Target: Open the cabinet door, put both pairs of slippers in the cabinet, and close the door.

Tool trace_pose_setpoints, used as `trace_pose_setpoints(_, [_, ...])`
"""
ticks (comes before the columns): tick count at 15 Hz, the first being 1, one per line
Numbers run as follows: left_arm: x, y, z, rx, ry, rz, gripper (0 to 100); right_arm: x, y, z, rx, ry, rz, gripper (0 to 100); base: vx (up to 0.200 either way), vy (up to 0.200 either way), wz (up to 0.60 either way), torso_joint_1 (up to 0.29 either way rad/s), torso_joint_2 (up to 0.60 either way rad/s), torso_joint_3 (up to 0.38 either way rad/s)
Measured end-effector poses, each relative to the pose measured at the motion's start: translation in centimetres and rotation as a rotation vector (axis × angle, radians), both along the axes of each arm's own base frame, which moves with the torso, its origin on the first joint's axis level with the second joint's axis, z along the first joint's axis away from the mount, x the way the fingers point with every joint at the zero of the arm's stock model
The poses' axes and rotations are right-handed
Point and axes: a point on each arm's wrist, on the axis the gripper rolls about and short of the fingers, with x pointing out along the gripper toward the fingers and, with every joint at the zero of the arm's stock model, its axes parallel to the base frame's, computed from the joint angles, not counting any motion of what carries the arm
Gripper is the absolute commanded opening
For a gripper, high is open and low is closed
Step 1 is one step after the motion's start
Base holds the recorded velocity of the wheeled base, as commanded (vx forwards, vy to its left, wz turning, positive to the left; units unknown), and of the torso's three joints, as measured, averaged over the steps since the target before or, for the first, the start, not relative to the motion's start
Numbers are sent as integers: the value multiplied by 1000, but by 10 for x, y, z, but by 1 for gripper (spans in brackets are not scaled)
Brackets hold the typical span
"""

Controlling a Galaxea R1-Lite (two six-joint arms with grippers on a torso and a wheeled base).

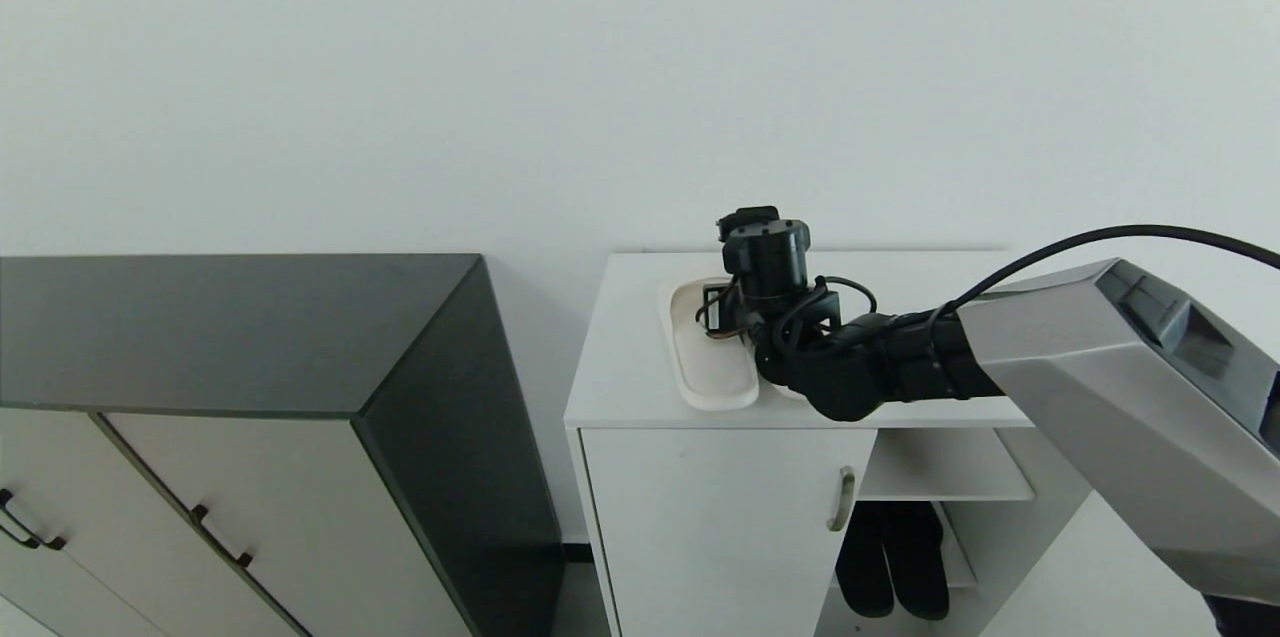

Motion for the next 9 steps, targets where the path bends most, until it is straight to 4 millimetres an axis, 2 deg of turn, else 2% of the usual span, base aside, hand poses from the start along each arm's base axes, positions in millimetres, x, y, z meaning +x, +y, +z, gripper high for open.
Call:
trace_pose_setpoints(4, [0, 0, 0, 0, 0, 0, 0, -25, -2, 13, -4, 11, 46, 0, 0, 0, 0, 0, 0, 0])
trace_pose_setpoints(9, [0, 0, 0, 0, 0, 0, 0, -96, -27, 22, -18, 64, 190, 0, 0, 0, 0, 0, 0, 0])
